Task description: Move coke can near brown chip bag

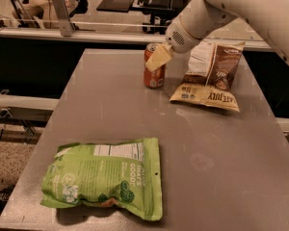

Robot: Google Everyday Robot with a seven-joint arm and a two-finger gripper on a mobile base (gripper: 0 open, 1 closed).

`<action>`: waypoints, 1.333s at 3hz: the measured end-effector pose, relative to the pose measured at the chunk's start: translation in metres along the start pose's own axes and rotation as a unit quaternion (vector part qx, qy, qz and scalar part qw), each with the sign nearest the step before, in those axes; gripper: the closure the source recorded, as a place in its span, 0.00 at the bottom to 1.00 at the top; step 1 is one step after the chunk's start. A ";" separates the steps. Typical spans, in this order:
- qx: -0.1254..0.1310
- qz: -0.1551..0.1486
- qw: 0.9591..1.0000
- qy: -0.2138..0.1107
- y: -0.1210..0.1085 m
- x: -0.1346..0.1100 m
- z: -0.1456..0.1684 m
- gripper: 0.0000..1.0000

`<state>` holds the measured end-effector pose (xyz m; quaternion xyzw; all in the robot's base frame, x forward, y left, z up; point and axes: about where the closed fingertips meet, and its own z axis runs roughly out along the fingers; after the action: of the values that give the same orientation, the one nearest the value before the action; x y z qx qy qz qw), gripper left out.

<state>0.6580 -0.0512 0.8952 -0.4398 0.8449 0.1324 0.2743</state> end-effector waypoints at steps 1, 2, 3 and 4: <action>0.003 0.007 1.000 -0.001 -0.003 0.009 -0.004 0.60; 0.003 0.007 1.000 -0.001 -0.003 0.009 -0.004 0.36; 0.007 0.011 1.000 -0.001 -0.004 0.014 -0.007 0.13; 0.029 0.025 0.999 -0.012 -0.008 0.030 -0.019 0.00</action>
Offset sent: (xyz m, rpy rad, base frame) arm -0.0135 -0.0415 -0.0038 0.0145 -0.0050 -0.0761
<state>0.6440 -0.0846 0.8933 -0.4090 0.8556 0.1203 0.2937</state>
